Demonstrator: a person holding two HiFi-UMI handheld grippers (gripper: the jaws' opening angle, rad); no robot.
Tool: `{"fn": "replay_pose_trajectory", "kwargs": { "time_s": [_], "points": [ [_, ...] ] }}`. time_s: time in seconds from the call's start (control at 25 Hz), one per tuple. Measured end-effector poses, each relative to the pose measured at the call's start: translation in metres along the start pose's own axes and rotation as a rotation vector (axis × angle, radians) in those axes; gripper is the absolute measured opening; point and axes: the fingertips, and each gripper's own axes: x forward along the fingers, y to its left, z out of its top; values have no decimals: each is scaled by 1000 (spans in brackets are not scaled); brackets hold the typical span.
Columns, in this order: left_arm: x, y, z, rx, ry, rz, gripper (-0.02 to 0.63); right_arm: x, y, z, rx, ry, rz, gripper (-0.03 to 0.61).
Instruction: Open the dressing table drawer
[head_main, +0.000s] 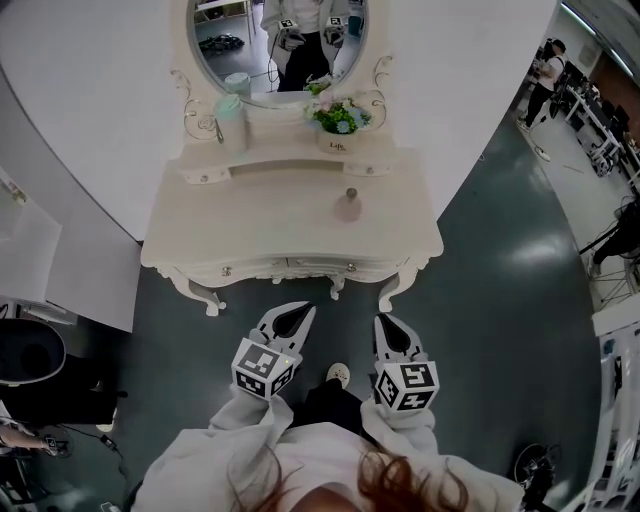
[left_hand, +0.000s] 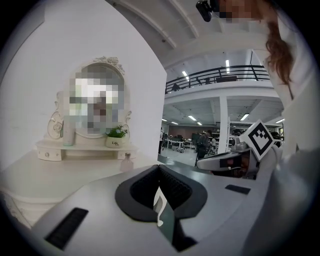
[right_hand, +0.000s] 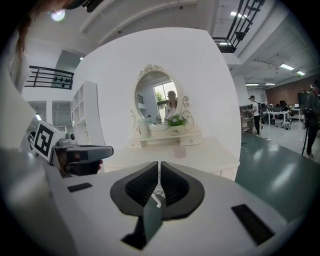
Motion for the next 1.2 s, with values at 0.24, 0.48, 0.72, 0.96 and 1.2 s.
{"fn": "replay_pose_trajectory", "kwargs": {
  "time_s": [0.24,0.48,0.72,0.96,1.2],
  "points": [
    [29,4,6,-5,3,11,17,18,-23,9,-2,13,15,40],
    [52,12,9,-7,2,40,17,37,-43,15,-4,16,41,40],
    [76,19,15,-10,-15,69,17,56,-62,25,-17,14,71,40],
    [86,20,8,-22,-13,94,17,72,-74,19,-5,32,88,40],
    [86,28,-5,-47,22,119,17,82,-74,5,26,65,101,40]
  ]
}}
